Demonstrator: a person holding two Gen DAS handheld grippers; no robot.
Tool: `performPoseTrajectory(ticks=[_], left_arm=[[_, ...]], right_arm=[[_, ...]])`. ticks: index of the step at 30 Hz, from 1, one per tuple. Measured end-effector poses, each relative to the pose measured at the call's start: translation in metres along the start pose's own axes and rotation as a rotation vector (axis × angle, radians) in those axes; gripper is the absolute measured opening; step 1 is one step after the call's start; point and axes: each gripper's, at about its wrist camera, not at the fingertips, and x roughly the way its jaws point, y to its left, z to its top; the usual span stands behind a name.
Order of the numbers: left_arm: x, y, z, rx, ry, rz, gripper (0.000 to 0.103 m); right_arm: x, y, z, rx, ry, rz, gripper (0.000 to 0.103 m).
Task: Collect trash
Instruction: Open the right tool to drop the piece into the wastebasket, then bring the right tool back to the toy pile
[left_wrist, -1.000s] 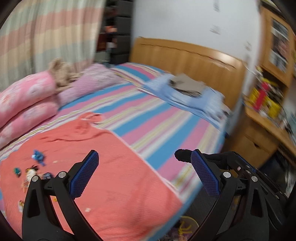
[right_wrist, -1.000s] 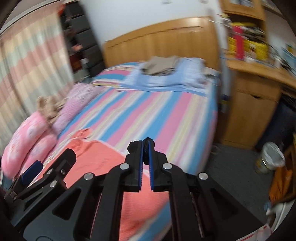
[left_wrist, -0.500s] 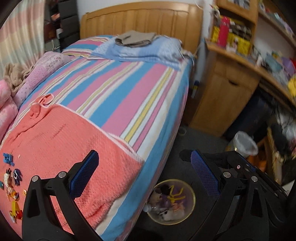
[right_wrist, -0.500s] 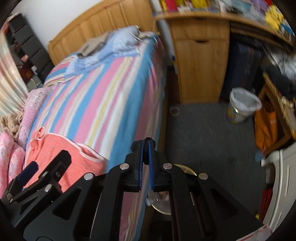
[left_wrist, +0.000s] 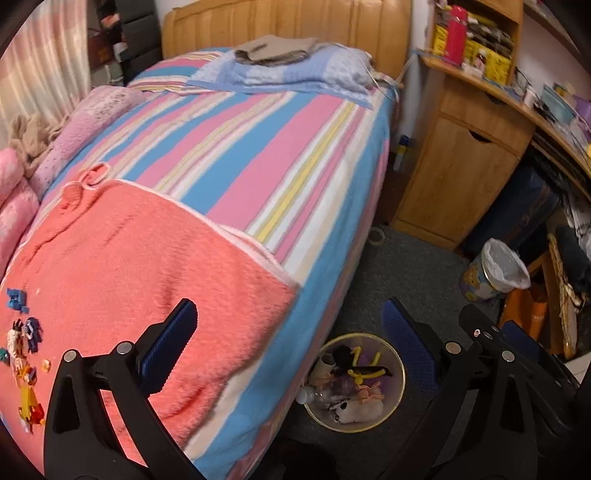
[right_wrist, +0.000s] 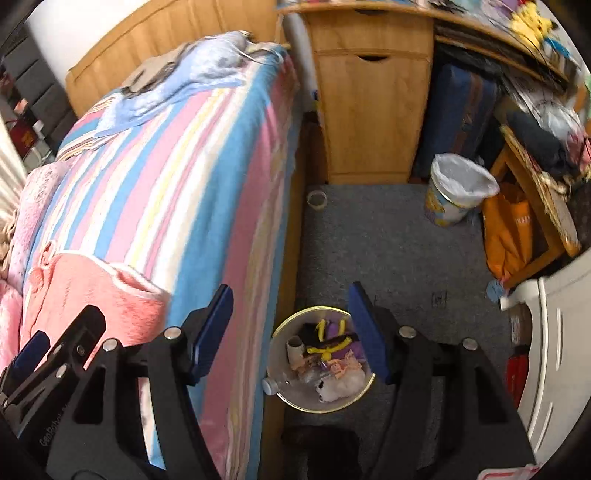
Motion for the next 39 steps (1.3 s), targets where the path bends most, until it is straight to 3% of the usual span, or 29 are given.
performPoseTrajectory(ticks=[8, 16, 21, 26, 32, 39], left_arm=[[-0.046, 0.087, 0.016, -0.19, -0.081, 0.103, 0.097], [-0.112, 0.225, -0.008, -0.469, -0.164, 0.318, 0.097], [-0.15, 0.312, -0.055, -0.643, -0.162, 0.512, 0.097], [-0.178, 0.382, -0.122, -0.825, -0.108, 0.676, 0.097], [-0.197, 0.433, -0.212, -1.022, -0.014, 0.824, 0.097], [-0.187, 0.449, -0.28, -1.166, 0.07, 0.873, 0.097]], right_arm=[[-0.031, 0.088, 0.017, -0.145, -0.031, 0.154, 0.061], [-0.065, 0.232, -0.01, -0.406, -0.009, 0.387, 0.061], [-0.08, 0.329, -0.069, -0.602, 0.07, 0.534, 0.061], [-0.092, 0.408, -0.153, -0.805, 0.182, 0.657, 0.061], [-0.095, 0.454, -0.253, -1.007, 0.306, 0.729, 0.061], [-0.077, 0.466, -0.33, -1.151, 0.405, 0.736, 0.061]])
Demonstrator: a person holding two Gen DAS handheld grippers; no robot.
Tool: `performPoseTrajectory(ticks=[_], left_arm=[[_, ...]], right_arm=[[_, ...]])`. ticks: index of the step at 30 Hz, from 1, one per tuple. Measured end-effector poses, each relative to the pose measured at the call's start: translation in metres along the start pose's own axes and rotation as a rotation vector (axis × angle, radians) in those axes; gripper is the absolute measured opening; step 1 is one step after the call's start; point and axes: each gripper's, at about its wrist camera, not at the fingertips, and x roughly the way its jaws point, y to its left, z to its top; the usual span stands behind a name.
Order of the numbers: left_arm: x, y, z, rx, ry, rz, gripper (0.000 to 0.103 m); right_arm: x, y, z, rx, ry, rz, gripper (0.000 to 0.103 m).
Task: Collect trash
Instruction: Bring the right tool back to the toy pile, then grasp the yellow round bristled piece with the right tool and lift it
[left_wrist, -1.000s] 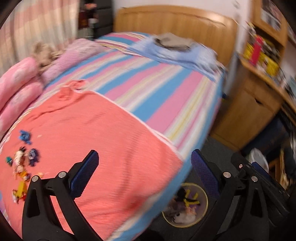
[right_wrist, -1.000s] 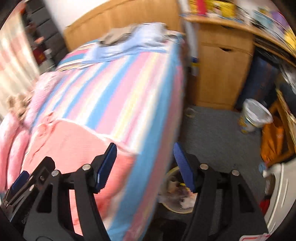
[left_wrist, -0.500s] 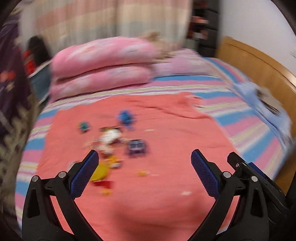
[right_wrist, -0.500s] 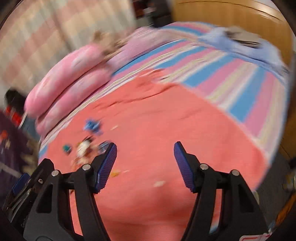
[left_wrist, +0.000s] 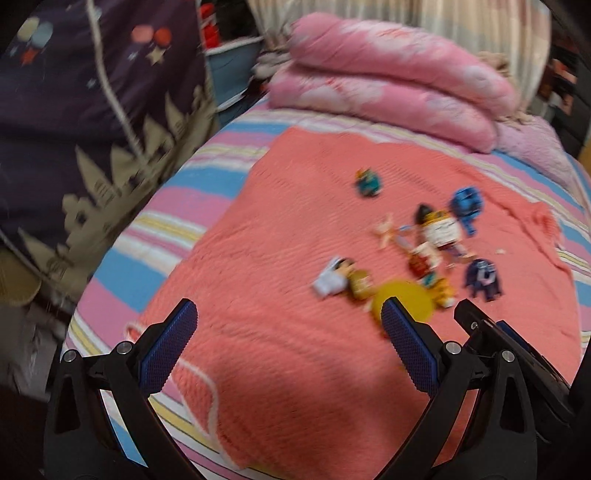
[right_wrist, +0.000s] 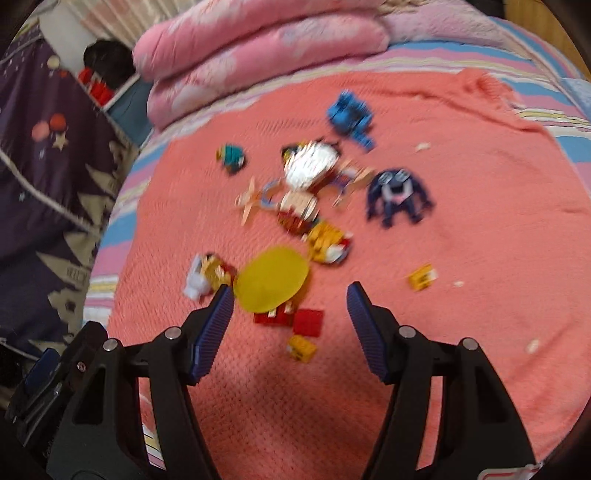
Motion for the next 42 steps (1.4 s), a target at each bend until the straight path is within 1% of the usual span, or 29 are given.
performPoseTrajectory(ticks=[2, 4, 10, 11, 12, 14, 15, 20, 22, 25, 28, 30, 32, 35, 42], left_arm=[[0.009, 0.0, -0.005, -0.007, 0.009, 0.008, 0.097], [0.02, 0.0, -0.009, -0.011, 0.018, 0.017, 0.097], [0.046, -0.009, -0.011, -0.027, 0.029, 0.026, 0.098], [0.048, -0.01, -0.01, -0.028, 0.029, 0.028, 0.097], [0.05, -0.011, -0.01, -0.027, 0.027, 0.03, 0.098], [0.053, -0.013, -0.009, -0.023, 0.028, 0.034, 0.097], [0.055, -0.013, -0.008, -0.023, 0.029, 0.034, 0.097], [0.059, -0.014, -0.005, -0.022, 0.032, 0.034, 0.097], [0.059, -0.014, -0.004, -0.024, 0.03, 0.033, 0.097], [0.057, -0.012, -0.003, -0.025, 0.027, 0.032, 0.098], [0.054, -0.009, -0.001, -0.032, 0.026, 0.032, 0.097], [0.052, -0.004, 0.001, -0.038, 0.023, 0.036, 0.097], [0.05, 0.0, 0.002, -0.045, 0.021, 0.039, 0.097], [0.049, 0.006, 0.003, -0.056, 0.025, 0.039, 0.098], [0.038, 0.016, 0.011, -0.065, 0.003, 0.034, 0.097]], right_arm=[[0.018, 0.002, -0.001, -0.005, 0.025, 0.007, 0.061], [0.029, 0.001, -0.002, -0.011, 0.034, 0.008, 0.061], [0.062, -0.005, 0.008, -0.01, 0.047, 0.047, 0.061], [0.066, -0.006, 0.009, -0.009, 0.051, 0.057, 0.057], [0.069, -0.005, 0.009, -0.008, 0.056, 0.069, 0.052], [0.074, -0.004, 0.009, -0.013, 0.066, 0.076, 0.045], [0.076, -0.004, 0.009, -0.013, 0.068, 0.077, 0.043], [0.077, -0.002, 0.013, -0.016, 0.057, 0.08, 0.038], [0.074, -0.001, 0.014, -0.023, 0.05, 0.08, 0.029], [0.069, 0.002, 0.017, -0.027, 0.039, 0.092, 0.023], [0.066, 0.009, 0.019, -0.042, 0.028, 0.094, 0.021], [0.062, 0.014, 0.02, -0.05, 0.016, 0.103, 0.018], [0.057, 0.023, 0.019, -0.084, 0.001, 0.099, 0.017], [0.052, 0.033, 0.018, -0.114, -0.006, 0.103, 0.017], [0.035, 0.044, 0.017, -0.127, -0.02, 0.1, 0.017]])
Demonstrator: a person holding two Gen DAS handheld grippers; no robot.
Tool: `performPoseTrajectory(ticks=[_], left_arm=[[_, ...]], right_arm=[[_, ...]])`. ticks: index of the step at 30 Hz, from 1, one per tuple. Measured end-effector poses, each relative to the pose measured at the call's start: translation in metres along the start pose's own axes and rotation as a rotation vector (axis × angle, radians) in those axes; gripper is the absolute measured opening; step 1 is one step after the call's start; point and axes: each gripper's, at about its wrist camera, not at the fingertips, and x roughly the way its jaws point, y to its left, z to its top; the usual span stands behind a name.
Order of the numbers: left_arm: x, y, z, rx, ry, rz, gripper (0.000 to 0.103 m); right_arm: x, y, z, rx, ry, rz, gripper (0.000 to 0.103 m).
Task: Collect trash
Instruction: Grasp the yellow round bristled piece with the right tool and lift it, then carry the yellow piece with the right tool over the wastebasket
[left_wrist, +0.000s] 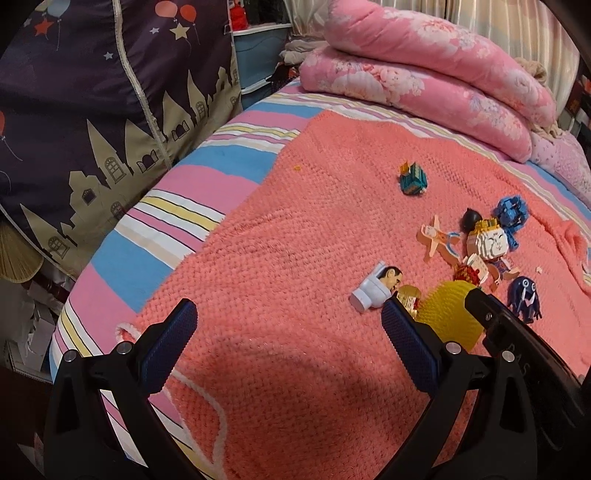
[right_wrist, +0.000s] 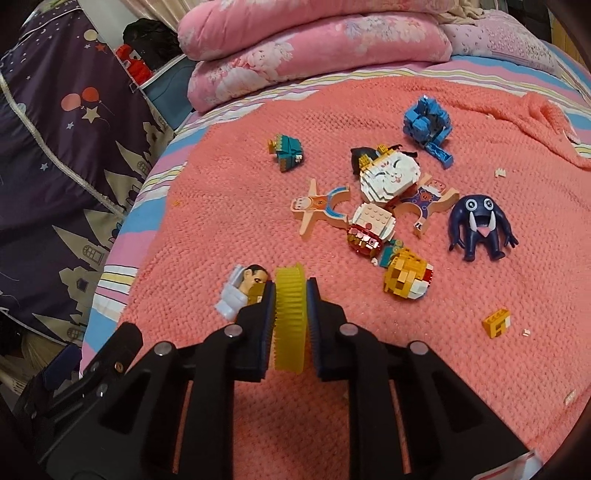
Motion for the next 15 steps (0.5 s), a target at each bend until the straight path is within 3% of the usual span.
performPoseTrajectory(ticks=[15], left_arm=[[-0.038, -0.015, 0.022, 0.037, -0.062, -0.092, 0.097]], right_arm=[[-0.052, -0.002, 0.007, 0.015, -0.074, -0.041, 0.017]])
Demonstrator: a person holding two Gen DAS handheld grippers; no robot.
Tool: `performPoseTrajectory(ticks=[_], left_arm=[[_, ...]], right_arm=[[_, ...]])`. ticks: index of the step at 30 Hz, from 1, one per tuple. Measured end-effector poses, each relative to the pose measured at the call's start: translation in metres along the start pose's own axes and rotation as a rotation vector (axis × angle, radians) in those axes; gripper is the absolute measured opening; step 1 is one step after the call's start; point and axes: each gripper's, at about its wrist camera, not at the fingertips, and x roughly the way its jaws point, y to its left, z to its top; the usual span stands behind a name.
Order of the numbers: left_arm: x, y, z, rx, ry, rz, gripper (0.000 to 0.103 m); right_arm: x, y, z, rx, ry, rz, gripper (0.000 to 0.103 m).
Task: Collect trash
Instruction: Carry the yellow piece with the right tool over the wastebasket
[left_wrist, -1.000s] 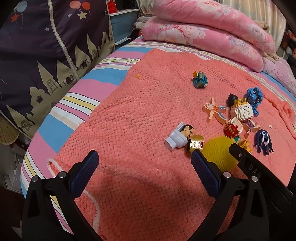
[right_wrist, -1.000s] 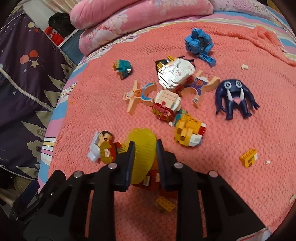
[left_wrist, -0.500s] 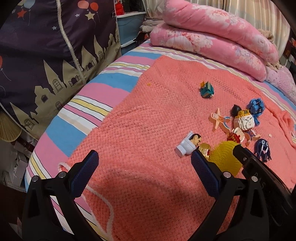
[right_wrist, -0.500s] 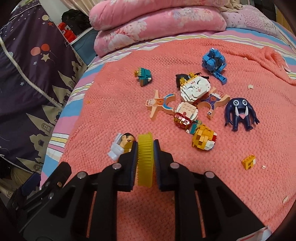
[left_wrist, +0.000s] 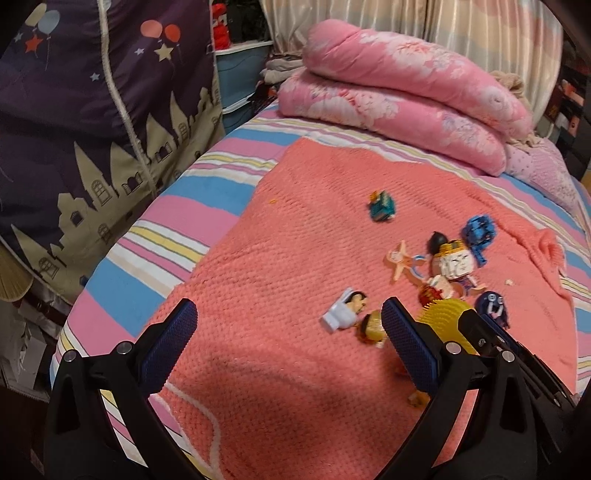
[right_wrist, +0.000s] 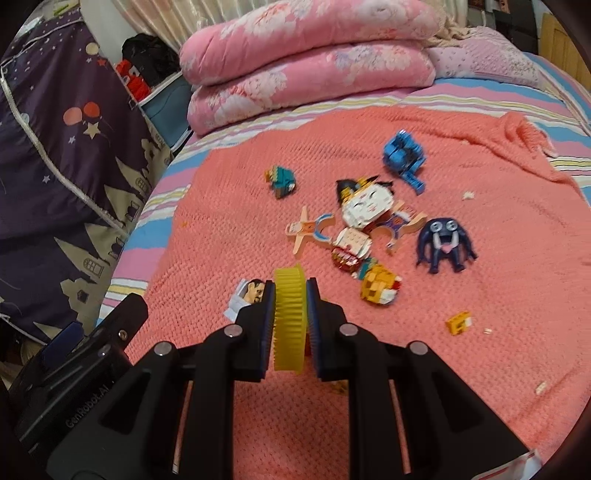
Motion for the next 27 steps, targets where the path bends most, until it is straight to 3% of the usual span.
performPoseTrajectory(ticks=[8, 14, 19, 27], left_arm=[[-0.034, -0.048, 0.006, 0.092, -0.049, -0.116, 0.098], [-0.075, -0.115, -0.008, 0.228, -0.094, -0.273, 0.097], [-0.121, -0.187, -0.044, 0.378, -0.1, -0.455, 0.097], [-0.197, -0.283, -0.134, 0.63, -0.085, -0.713, 0.097]], right_arm=[[-0.052, -0.04, 0.005, 0.087, -0.091, -0.069, 0.017], [-0.119, -0.099, -0.008, 0.216, -0.202, -0.184, 0.017], [-0.185, -0.158, -0.038, 0.35, -0.299, -0.325, 0.017], [-0.293, -0.244, -0.132, 0.613, -0.411, -0.578, 0.017]])
